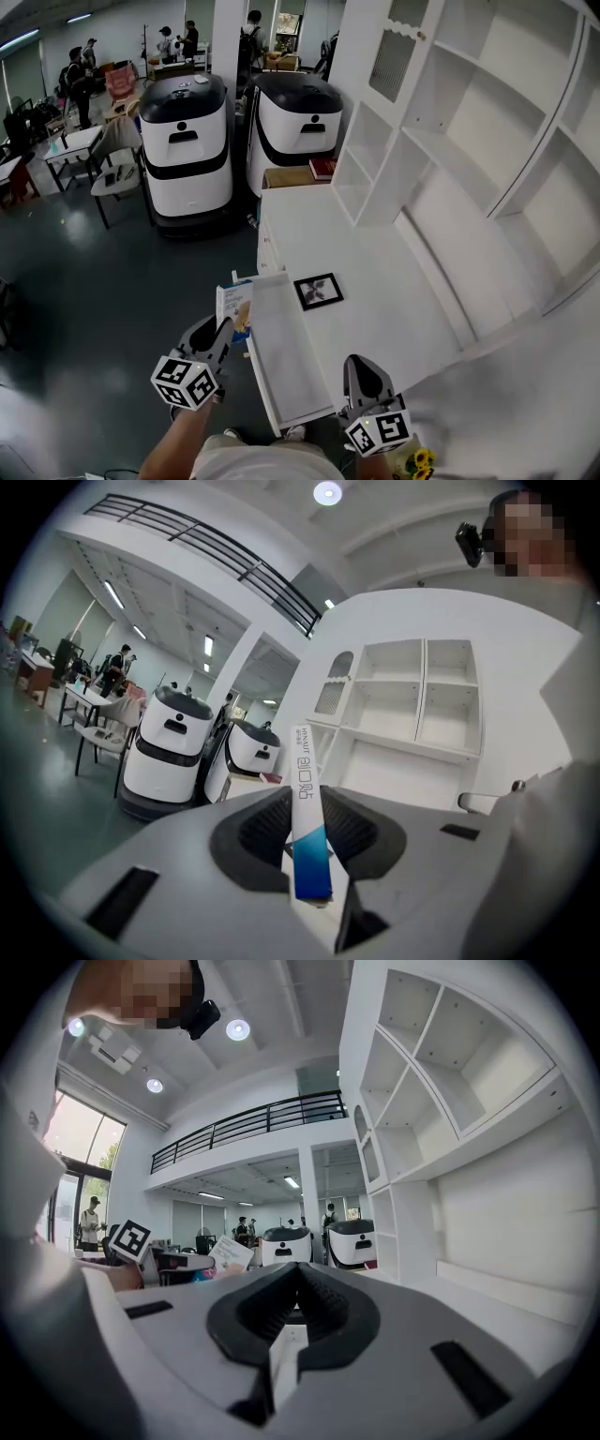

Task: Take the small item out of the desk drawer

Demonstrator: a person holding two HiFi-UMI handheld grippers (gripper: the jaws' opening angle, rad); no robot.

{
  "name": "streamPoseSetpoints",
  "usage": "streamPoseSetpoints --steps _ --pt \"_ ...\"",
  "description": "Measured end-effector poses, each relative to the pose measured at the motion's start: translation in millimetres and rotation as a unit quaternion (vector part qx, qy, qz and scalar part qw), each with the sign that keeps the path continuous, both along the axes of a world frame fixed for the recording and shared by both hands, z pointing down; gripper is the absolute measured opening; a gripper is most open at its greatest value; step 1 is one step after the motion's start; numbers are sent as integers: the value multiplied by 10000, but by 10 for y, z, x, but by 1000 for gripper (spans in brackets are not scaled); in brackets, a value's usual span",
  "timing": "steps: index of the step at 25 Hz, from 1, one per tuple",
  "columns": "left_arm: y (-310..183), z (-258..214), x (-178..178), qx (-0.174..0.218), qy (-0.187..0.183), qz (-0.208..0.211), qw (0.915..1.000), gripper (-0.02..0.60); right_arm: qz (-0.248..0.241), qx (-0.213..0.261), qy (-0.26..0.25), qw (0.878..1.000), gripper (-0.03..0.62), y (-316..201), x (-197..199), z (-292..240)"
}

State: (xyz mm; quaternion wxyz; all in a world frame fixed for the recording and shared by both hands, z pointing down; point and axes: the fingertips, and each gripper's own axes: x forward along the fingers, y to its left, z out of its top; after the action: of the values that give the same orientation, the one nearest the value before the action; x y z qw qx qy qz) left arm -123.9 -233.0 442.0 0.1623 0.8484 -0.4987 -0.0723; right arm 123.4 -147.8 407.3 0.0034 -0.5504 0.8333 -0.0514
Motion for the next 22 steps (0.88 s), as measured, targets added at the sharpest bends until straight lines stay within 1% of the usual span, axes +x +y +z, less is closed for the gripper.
streamPoseSetpoints --steps 3,8,10,17,22 --pt "28 -287 -125 353 24 -119 9993 100 81 65 11 9999 9 -14 59 -49" --pt "122 -686 -247 701 158 -262 9971 100 233 195 16 9995 9 0 198 -173" --pt "184 -814 -274 829 142 -297 9960 100 304 235 21 9993 9 -5 264 -214" --pt "525 -984 -460 1150 -145 -624 9913 100 425 288 28 9987 9 -19 417 -250" --pt "743 -1092 -668 1272 -113 -822 9884 100 429 302 40 9986 9 14 442 -270"
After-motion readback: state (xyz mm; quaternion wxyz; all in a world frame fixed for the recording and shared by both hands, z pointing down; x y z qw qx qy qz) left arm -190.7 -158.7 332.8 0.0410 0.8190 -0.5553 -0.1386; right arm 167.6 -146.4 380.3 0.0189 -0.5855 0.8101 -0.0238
